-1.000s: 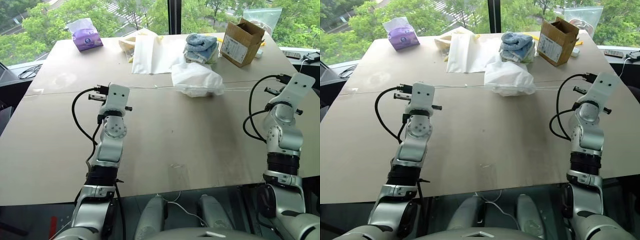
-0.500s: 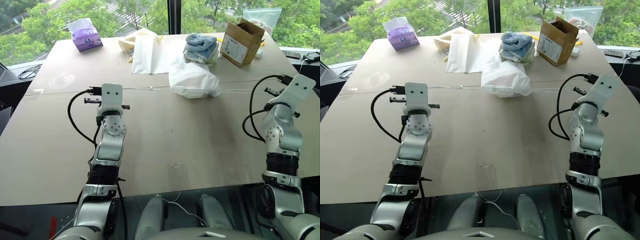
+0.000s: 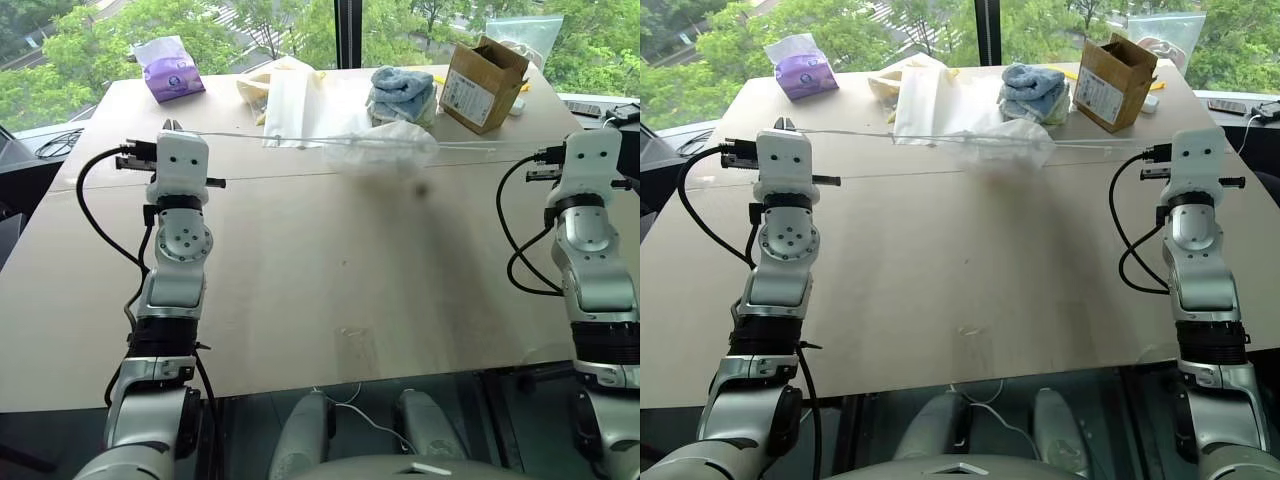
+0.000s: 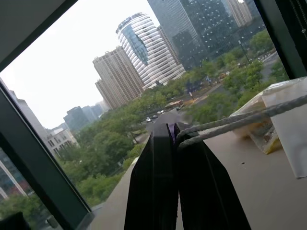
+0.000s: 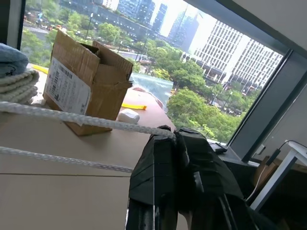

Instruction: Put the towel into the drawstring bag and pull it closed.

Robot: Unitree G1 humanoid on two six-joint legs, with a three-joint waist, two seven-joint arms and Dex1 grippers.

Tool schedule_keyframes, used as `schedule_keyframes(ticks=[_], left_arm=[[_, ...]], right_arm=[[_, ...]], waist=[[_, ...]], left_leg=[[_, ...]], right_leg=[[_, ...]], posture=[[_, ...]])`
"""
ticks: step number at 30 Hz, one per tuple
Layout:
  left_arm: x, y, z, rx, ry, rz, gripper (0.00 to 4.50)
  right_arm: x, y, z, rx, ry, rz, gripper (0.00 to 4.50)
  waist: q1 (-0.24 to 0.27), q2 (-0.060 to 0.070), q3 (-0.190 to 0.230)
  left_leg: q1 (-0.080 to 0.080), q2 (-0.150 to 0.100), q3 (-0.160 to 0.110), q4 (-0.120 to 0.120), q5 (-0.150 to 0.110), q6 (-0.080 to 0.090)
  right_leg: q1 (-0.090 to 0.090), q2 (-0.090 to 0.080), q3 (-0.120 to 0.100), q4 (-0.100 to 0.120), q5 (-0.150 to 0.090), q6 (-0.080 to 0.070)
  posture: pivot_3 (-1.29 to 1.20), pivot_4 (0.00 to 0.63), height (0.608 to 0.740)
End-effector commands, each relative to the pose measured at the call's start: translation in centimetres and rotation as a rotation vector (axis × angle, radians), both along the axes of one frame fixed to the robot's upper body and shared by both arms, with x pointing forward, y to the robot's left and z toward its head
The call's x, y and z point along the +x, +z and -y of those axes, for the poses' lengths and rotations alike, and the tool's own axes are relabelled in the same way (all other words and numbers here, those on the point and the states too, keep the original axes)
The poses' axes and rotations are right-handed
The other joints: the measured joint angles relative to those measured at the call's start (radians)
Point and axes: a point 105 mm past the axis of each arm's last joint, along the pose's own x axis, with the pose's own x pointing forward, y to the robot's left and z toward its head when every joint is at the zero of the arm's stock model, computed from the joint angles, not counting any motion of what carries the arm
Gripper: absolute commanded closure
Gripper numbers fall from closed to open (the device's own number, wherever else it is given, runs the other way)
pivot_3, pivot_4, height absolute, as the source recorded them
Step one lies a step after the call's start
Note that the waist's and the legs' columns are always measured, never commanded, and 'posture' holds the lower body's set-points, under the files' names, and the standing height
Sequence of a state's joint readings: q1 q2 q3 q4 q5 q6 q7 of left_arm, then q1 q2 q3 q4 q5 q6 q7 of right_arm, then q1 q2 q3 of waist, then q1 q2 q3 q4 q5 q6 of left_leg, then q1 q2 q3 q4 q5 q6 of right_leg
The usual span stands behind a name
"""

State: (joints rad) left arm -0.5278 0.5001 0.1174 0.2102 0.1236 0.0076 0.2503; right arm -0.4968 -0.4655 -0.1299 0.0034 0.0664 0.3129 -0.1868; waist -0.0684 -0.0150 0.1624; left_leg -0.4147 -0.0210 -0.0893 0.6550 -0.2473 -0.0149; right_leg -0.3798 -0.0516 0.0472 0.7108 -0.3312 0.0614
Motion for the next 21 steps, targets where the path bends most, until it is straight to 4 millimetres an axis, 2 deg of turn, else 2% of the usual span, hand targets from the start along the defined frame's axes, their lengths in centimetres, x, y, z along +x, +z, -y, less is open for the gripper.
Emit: schedule_keyframes(ticks=[1, 5, 11, 21], left_arm=[[-3.0, 0.4, -8.6, -0.215, 0.298, 0.067, 4.43], [-3.2, -1.0, -9.4, -0.351, 0.329, 0.066, 4.43], [-4.4, -4.0, -11.7, -0.570, 0.452, 0.052, 4.43], [-5.1, -3.8, -12.4, -0.558, 0.502, 0.064, 4.43]], right_arm=[[-3.2, -0.6, 9.4, 0.222, -0.381, 0.020, 4.50], [-4.2, -2.3, 11.3, 0.435, -0.492, 0.020, 4.50], [-5.6, -4.2, 13.1, 0.624, -0.620, 0.021, 4.50], [-6.9, -5.5, 13.6, 0.744, -0.713, 0.033, 4.50]], waist=[[0.002, 0.000, 0.000], [0.006, 0.000, 0.000], [0.001, 0.000, 0.000], [-0.001, 0.000, 0.000]], left_leg=[[0.000, 0.000, 0.000, 0.000, 0.000, 0.000], [0.000, 0.000, 0.000, 0.000, 0.000, 0.000], [0.000, 0.000, 0.000, 0.000, 0.000, 0.000], [0.000, 0.000, 0.000, 0.000, 0.000, 0.000]], right_leg=[[0.000, 0.000, 0.000, 0.000, 0.000, 0.000], [0.000, -0.001, 0.000, 0.000, 0.000, 0.000], [0.000, -0.001, 0.000, 0.000, 0.000, 0.000], [0.000, 0.000, 0.000, 0.001, 0.000, 0.000]], posture=[[0.00, 0.150, 0.740], [0.00, 0.150, 0.740], [0.00, 0.150, 0.740], [0.00, 0.150, 0.740]])
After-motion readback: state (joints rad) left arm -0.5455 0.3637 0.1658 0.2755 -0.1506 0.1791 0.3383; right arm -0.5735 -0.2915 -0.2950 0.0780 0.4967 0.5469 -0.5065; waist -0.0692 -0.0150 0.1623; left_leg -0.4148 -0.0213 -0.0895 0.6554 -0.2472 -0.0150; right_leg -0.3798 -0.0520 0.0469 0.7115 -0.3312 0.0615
